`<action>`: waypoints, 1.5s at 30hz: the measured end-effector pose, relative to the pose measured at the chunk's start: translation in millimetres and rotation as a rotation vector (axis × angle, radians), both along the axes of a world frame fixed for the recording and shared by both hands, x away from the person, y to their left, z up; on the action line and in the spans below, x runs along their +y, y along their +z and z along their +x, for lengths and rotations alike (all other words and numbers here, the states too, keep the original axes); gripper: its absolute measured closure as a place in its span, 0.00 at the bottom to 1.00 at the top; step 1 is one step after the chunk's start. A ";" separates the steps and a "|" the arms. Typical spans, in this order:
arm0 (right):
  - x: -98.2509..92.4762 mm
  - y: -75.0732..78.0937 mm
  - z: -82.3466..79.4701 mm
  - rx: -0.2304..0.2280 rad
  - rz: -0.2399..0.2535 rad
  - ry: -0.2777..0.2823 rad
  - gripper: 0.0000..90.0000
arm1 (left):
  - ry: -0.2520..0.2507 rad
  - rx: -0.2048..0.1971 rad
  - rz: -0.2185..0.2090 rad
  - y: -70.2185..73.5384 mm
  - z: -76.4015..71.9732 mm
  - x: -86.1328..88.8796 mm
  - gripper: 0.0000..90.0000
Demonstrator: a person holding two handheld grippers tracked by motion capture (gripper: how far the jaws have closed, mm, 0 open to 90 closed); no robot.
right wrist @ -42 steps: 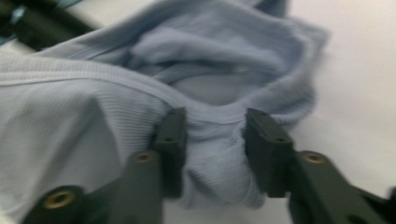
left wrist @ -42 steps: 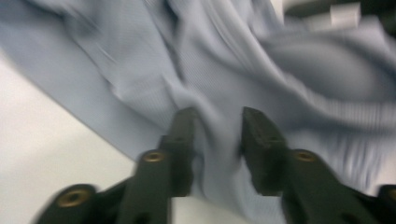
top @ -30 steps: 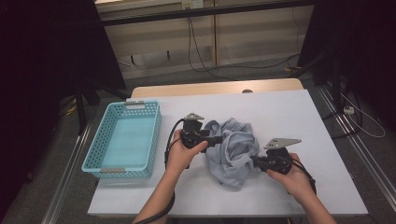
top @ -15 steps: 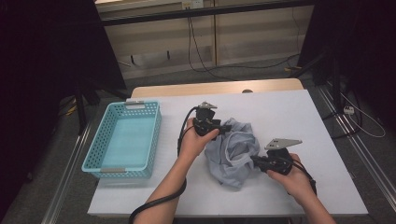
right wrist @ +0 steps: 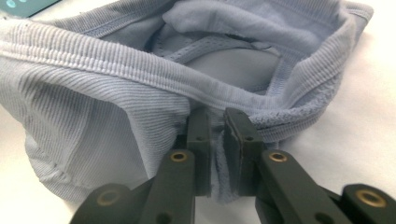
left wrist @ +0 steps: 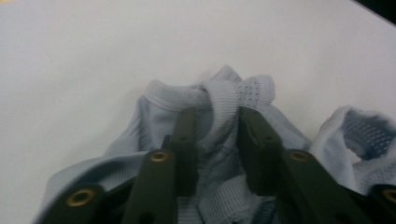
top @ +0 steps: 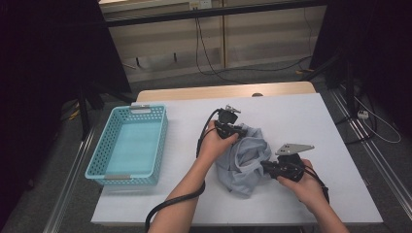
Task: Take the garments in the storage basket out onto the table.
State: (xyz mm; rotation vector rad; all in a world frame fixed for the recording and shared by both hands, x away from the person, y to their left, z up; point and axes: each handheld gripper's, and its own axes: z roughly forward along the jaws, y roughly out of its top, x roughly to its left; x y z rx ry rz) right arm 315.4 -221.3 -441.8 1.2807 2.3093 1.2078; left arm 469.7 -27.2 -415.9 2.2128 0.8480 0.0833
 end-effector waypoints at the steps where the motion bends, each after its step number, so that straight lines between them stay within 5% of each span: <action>1: 0.0 0.0 0.0 0.000 0.000 0.000 0.90 | 0.000 0.000 0.000 0.0 0.0 0.0 0.87; 5: -4.5 2.0 -0.7 -0.005 0.003 -0.013 0.85 | 0.018 0.020 0.007 0.0 -0.6 0.3 0.95; 15: -25.3 11.2 2.4 -0.019 0.088 -0.111 0.61 | 0.074 0.041 -0.076 18.9 -1.5 43.8 0.95; 26: -20.1 7.0 7.3 0.005 0.114 -0.124 0.57 | 0.094 0.050 -0.110 21.4 -4.6 63.3 0.95; 30: -15.4 6.3 6.8 0.004 0.121 -0.092 0.69 | 0.091 0.053 -0.108 21.9 -4.6 64.6 0.95; 33: -10.4 6.1 5.1 0.006 0.130 -0.047 0.90 | 0.092 0.052 -0.118 20.8 -5.8 63.3 0.95; 36: -5.5 6.0 4.7 -0.005 0.135 -0.012 0.95 | 0.098 0.045 -0.129 20.3 -7.7 62.2 0.93; 41: 3.5 8.1 4.5 -0.029 0.139 0.008 0.95 | 0.127 0.019 -0.137 21.6 -10.4 62.1 0.60; 45: 10.4 9.4 4.8 -0.049 0.145 0.012 0.95 | 0.072 0.011 -0.131 25.3 -19.0 58.5 0.53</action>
